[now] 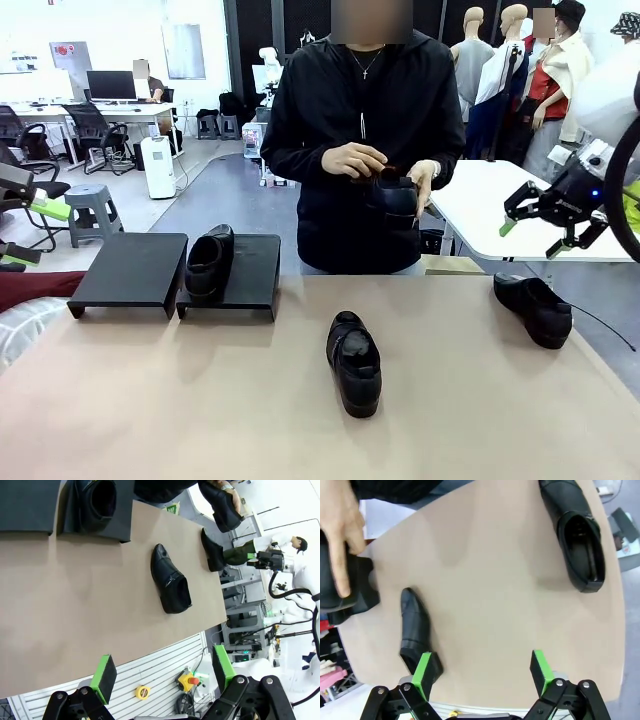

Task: Organize the shoes by placing them on the stand.
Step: Pick up one Shoe and place it in the middle of the table.

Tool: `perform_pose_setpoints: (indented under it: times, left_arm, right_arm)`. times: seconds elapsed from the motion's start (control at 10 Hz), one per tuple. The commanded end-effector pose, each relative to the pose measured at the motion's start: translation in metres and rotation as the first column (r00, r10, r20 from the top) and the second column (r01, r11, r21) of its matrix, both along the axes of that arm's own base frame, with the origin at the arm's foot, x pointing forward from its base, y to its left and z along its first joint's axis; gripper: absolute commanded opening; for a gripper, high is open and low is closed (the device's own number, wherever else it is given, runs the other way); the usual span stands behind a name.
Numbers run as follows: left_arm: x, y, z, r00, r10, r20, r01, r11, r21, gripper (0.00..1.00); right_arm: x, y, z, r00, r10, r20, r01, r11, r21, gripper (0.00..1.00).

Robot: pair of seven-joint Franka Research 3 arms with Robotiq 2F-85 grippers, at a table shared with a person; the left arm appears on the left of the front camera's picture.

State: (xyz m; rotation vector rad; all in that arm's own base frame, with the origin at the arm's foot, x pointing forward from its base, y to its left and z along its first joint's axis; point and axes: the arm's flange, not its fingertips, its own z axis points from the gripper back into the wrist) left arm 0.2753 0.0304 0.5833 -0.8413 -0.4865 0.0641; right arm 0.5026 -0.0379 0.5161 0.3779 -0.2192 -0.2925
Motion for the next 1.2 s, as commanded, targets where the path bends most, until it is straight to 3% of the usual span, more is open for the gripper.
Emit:
perform_pose_setpoints:
  times: [0.0, 0.1, 0.2, 0.4, 0.5, 1.1]
  left_arm:
    - [0.001, 0.001, -0.001, 1.0, -0.021, 0.023, 0.021, 1.0, -0.02, 1.0]
    - [0.001, 0.001, -0.001, 1.0, -0.021, 0.023, 0.021, 1.0, -0.02, 1.0]
    - [0.001, 0.001, -0.001, 1.0, -0.021, 0.023, 0.021, 1.0, -0.02, 1.0]
    - [0.001, 0.001, -0.001, 1.0, -0.021, 0.023, 0.021, 1.0, -0.02, 1.0]
    - [0.001, 0.001, -0.001, 1.0, -0.021, 0.023, 0.021, 1.0, -0.02, 1.0]
    - [0.001, 0.001, -0.001, 1.0, -0.021, 0.023, 0.021, 1.0, -0.02, 1.0]
  right_arm:
    - [0.05, -0.015, -0.029, 0.996, -0.03, -0.086, 0.019, 0.992, -0.127, 1.0]
    - [0.068, -0.022, -0.043, 0.994, -0.003, -0.113, -0.014, 0.989, -0.147, 1.0]
    - [0.084, -0.029, -0.06, 0.994, 0.052, -0.101, -0.068, 0.983, -0.168, 1.0]
    - [0.111, -0.04, -0.086, 0.995, 0.06, -0.075, -0.072, 0.984, -0.166, 1.0]
    - [0.121, -0.043, -0.098, 0.99, 0.089, -0.114, -0.108, 0.978, -0.18, 1.0]
    - [0.142, -0.045, -0.154, 0.962, 0.099, -0.254, -0.154, 0.967, -0.205, 1.0]
